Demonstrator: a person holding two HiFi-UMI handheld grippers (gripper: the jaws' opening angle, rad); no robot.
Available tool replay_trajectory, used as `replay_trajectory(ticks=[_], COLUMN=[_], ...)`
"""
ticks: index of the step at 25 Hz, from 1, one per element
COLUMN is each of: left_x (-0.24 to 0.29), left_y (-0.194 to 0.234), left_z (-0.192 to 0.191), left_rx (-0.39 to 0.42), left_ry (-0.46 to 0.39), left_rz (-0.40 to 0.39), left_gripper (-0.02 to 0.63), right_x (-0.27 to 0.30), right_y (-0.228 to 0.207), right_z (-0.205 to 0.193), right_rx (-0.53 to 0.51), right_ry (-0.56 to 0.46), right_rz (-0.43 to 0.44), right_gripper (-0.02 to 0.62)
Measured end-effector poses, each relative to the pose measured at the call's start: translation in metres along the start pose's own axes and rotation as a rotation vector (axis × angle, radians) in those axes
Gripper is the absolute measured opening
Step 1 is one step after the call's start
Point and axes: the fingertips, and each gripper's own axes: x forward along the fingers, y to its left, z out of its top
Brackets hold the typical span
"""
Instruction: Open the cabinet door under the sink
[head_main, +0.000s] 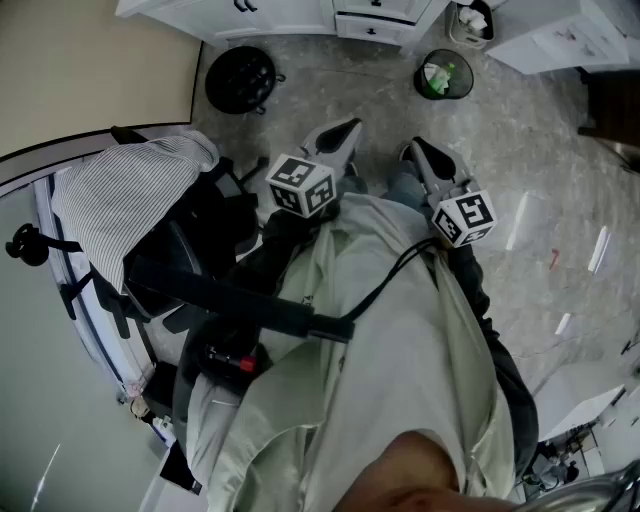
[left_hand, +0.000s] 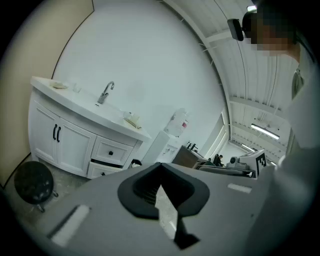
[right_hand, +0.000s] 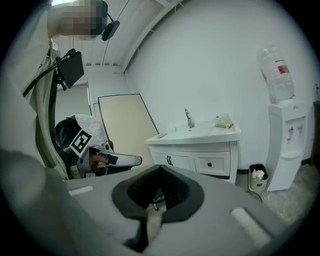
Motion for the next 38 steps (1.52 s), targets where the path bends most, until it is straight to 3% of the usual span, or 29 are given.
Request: replay_trajectory(ticks=[14,17,22,24,28,33,38], left_x=[0.022,0.028,0.032,0.028,0.013,-0.011,-0.021], left_y=[0.001,-0.001,-0.005,-0.003,0.012,0.033,0.053], left_z=[0.007,0.008,0.009,0.011,0.014,0.015,0.019], left_rx=[-0.014,-0.009,0.011,0.017,-0.003,-0.040,-0.059], left_ry=[-0.008,-0.005,0.000,-0.007,-0.036,-0.071,-0.082], left_rz=[0.009,0.006,-0.001,0.005,0.025,0.060,0.114], left_gripper=[0.008,0.008,0.008,0.008,0.008,0.008,0.008], right_x=[-0.003,-0.004,0.004,0.009,0.023,0.038,0.058], right_y=[-0.023,-0.018,0.009,0.019,0.032,0.028,0.037], right_z=[0.007,0.012,0.002,-0.005,-0.008,-0.011,-0.004], right_rx=[0.018,-0.091,-0.434,-0.482,-0.386,-0.296,-0.348], right_ry=[-0.024,-0.017,0.125,0.158,0.158,0.144,0.127], right_rz=[-0.011,0.013,0.056,0.086,0.119,0.056,0.121], right_gripper=[0.002,0.002,0.002,0.002,0.002,0.002,0.002])
